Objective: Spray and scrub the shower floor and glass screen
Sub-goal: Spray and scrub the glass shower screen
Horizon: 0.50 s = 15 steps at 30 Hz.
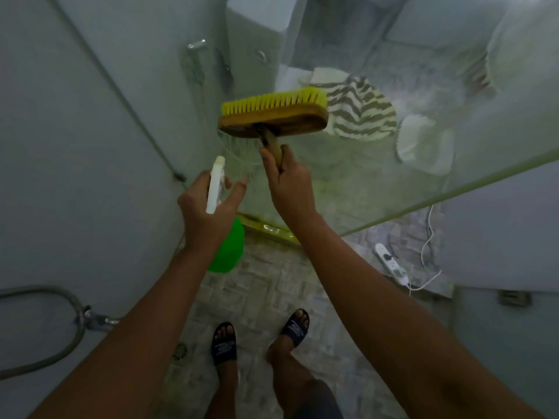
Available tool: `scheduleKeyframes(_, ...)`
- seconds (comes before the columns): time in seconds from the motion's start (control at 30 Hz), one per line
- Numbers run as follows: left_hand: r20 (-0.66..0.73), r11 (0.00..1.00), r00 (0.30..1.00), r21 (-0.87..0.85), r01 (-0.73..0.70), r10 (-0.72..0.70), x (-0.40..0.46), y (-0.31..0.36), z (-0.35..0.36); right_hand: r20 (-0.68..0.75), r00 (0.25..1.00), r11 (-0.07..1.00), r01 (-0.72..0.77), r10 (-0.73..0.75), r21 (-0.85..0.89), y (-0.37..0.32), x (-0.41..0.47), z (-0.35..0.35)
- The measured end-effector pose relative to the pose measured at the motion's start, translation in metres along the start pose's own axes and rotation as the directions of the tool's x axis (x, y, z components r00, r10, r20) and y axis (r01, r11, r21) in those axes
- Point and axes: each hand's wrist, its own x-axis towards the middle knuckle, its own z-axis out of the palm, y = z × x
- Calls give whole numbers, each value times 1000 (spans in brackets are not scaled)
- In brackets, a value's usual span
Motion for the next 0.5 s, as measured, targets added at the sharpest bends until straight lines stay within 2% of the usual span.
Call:
scheduleKeyframes(0.07, -10, 1000, 1000, 8, -19, 19, -1, 0, -2, 75, 984, 982, -149, 159, -118, 43, -32, 2)
scheduleKeyframes(0.13, -14, 1000, 1000, -11, 8, -8, -5, -2, -8, 137, 935, 924, -285, 327, -255, 84, -67, -4)
scheduleKeyframes(0.2, -26, 999, 999, -31, 24, -25, -10, -8, -13, 151, 904, 886, -338, 399, -318, 105, -86, -11)
scheduleKeyframes(0.3, -37, 999, 999, -36, 38, -40, -13, -12, -23, 145, 916, 897, -316, 373, -308, 87, -69, -7)
scheduleKeyframes(0.5, -42, 999, 998, -15, 42, -42, -18, -1, -39, 158, 978, 984, -114, 135, -139, -12, -9, 33)
